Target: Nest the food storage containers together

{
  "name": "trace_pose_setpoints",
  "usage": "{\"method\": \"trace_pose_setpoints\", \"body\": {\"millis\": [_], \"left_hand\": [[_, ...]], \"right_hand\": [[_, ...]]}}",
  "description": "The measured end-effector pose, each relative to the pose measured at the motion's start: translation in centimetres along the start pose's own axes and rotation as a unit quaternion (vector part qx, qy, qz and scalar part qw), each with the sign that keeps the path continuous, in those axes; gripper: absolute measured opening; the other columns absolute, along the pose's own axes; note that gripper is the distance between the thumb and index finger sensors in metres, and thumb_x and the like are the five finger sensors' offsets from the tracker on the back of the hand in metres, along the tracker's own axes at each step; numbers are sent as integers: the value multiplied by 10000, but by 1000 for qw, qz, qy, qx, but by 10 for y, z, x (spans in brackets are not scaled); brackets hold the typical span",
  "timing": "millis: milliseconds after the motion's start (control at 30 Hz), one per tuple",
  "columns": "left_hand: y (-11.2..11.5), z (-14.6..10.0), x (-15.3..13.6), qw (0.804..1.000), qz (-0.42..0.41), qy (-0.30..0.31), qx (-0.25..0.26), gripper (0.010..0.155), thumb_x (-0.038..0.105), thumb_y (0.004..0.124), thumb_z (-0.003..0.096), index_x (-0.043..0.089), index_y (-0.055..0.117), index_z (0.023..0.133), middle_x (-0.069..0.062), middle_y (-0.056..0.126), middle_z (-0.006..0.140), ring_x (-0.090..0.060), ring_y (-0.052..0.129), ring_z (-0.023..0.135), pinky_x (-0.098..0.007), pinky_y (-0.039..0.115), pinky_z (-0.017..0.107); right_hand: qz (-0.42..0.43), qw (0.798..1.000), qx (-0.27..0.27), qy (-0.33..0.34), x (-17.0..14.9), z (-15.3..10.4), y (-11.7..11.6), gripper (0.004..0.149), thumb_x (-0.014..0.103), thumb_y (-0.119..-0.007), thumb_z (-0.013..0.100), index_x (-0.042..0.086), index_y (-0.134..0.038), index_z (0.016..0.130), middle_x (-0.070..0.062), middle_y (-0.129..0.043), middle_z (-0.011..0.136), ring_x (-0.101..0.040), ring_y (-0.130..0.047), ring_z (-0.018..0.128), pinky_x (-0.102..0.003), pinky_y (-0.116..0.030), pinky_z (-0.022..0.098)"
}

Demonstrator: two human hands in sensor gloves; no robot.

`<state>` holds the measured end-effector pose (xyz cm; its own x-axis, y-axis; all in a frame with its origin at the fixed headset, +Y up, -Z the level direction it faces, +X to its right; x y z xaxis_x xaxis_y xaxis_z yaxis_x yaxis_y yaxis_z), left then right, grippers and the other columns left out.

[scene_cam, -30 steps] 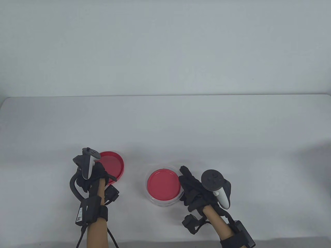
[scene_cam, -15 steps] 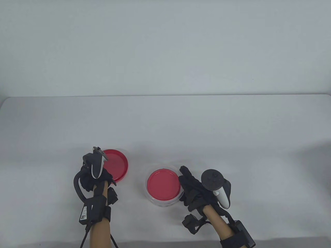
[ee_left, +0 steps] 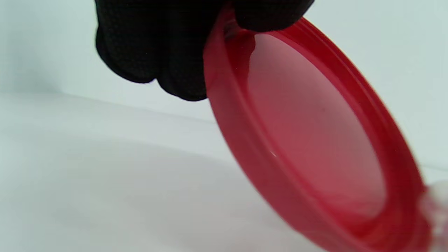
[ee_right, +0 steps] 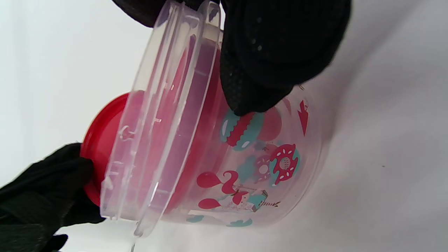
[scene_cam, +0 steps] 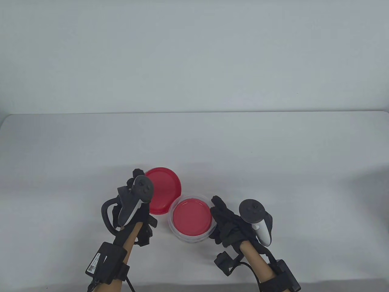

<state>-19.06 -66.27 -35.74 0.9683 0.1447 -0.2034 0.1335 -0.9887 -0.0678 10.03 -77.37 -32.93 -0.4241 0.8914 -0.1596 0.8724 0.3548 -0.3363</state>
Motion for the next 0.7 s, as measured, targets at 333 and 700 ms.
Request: {"method": "trace_pose_setpoints", "body": {"millis": [333, 700], "left_hand": [[-11, -55, 55, 983, -29, 181, 17, 544, 481, 524, 581, 182, 521, 1036, -51, 817, 981, -332, 919, 803, -504, 748, 648], [41, -124, 110, 902, 169, 396, -20, 575, 508, 495, 625, 187, 279, 1049, -178, 481, 1203, -442, 636, 1065, -553, 642, 720]], "right_hand": [[18, 1000, 4, -5, -1, 0, 1, 592, 340, -565, 661, 79, -353, 1148, -347, -499, 1051, -334, -931, 396, -303, -854, 225], [66, 997, 35, -18, -7, 1, 2, 593, 342, -564, 664, 96, -341, 1155, -342, -458, 1068, -350, -918, 424, -313, -850, 249]]}}
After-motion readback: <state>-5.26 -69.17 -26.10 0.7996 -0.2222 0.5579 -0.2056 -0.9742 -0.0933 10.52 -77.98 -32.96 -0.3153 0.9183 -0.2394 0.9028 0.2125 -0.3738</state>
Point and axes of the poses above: the tracker on the back of each hand, its own x axis roughly to the thumb side, its own z axis roughly from the wrist to the fingertips, y = z × x, the point moved 4 cm from there along z, roughly from the wrist to the fingertips
